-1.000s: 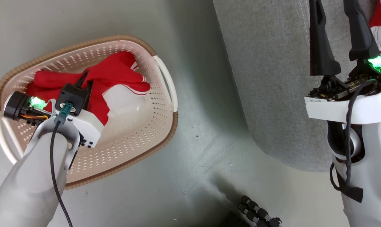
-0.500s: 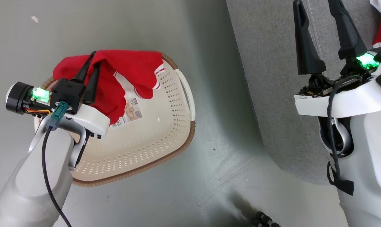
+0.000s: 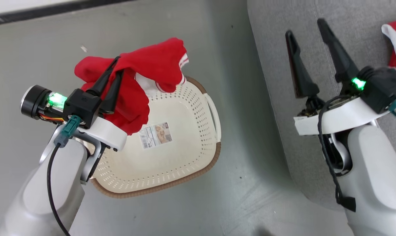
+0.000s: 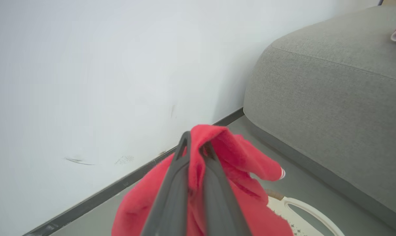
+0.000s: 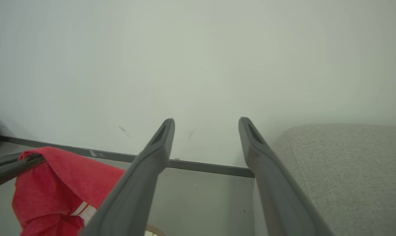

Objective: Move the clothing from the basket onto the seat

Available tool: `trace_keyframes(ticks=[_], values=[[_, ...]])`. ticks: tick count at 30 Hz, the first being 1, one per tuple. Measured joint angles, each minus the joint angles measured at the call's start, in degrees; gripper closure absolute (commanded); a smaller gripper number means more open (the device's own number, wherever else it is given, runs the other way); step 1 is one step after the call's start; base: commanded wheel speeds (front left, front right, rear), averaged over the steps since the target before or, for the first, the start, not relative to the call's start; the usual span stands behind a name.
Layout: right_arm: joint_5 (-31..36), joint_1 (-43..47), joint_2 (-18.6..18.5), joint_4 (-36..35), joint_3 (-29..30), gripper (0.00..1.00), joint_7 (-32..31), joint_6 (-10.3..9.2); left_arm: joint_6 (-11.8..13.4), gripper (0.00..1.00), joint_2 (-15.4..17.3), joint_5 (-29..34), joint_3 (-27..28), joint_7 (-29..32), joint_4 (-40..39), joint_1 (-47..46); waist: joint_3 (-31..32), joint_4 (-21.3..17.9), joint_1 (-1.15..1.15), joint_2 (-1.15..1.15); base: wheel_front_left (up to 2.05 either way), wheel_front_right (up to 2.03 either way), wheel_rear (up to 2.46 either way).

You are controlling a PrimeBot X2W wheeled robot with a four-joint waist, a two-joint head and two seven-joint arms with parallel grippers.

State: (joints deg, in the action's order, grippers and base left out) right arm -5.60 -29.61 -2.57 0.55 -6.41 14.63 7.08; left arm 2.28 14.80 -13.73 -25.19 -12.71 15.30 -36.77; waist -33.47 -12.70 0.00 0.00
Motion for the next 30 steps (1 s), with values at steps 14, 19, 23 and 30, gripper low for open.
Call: trace_keyframes(ticks=[14,19,23,30], values=[[1.7,7.5,-0.8,5.0,-1.2,0.00,0.0,0.00,-3.3,1.00,0.6,-2.6,-1.5,3.2,-5.4,3.5,10.5,4.6,0.00,0.00,0.00,0.00,0.00],[2.2,10.0,-2.1,6.1,-2.8,0.00,0.0,0.00,-4.3,1.00,1.5,-3.4,-2.2,5.2,-7.1,3.7,14.3,6.1,0.00,0.00,0.00,0.00,0.00],[2.6,11.9,-3.2,7.1,-4.0,0.00,0.0,0.00,-5.0,1.00,1.5,-3.8,-3.2,6.8,-8.3,4.7,17.2,7.2,0.00,0.00,0.00,0.00,0.00],[2.8,15.4,-4.6,7.6,-3.7,0.00,0.0,0.00,-6.2,1.00,1.4,-5.6,-4.3,9.2,-10.8,5.9,22.0,8.7,0.00,0.00,0.00,0.00,0.00]])
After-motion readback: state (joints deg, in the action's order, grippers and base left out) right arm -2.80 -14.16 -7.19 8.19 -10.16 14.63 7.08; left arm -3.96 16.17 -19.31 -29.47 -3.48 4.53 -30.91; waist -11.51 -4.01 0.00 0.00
